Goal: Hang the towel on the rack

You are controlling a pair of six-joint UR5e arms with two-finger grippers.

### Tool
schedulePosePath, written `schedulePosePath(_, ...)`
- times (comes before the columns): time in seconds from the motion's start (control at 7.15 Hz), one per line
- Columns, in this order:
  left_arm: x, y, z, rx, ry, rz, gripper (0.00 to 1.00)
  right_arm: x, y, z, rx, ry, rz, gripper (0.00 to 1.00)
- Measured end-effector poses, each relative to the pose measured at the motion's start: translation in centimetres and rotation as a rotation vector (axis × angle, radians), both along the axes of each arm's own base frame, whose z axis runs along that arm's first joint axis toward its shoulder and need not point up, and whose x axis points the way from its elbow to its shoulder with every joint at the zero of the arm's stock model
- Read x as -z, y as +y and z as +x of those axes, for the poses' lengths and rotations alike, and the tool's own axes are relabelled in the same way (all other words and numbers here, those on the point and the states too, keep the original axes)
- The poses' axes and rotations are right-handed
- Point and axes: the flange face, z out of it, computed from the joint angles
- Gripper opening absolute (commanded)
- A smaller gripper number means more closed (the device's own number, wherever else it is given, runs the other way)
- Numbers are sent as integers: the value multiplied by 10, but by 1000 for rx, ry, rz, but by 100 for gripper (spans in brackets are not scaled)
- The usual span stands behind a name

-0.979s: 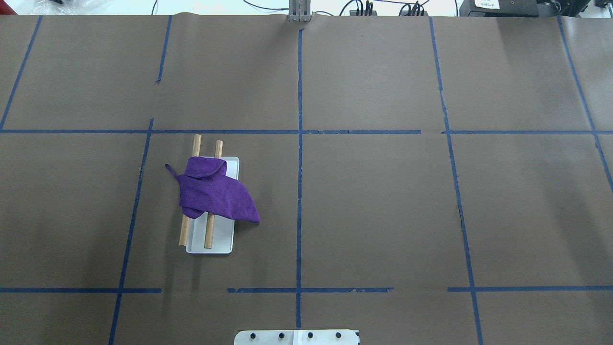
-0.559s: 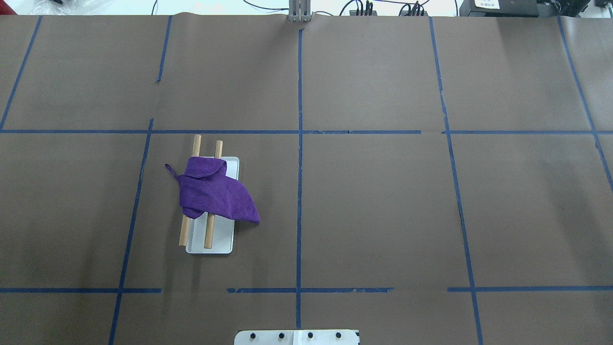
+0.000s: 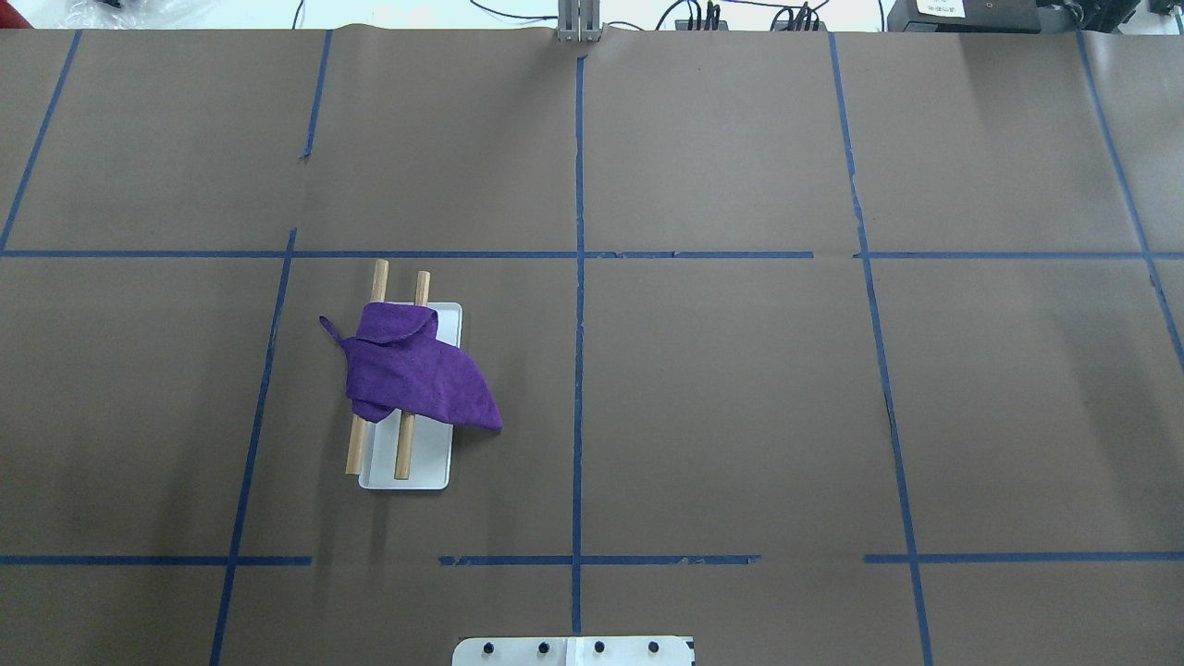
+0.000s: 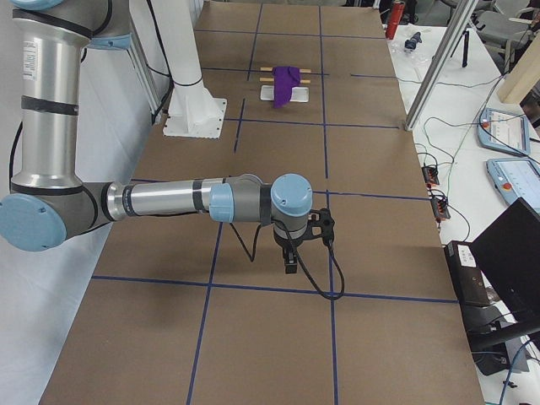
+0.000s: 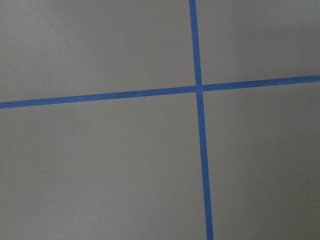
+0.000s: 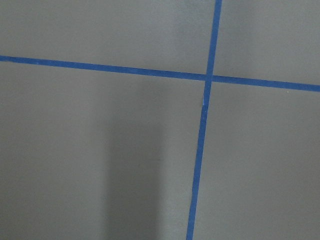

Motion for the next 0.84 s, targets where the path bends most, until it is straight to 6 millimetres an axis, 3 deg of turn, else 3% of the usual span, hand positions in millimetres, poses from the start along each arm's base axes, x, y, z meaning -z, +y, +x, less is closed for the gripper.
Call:
schedulePosePath(0.28, 1, 0, 0, -1, 0, 3, 100, -16, -6, 12, -30, 0, -34, 100)
schedulePosePath(0.84, 0, -1, 1, -3, -1, 3, 100, -5, -25, 15, -80, 1, -59, 100)
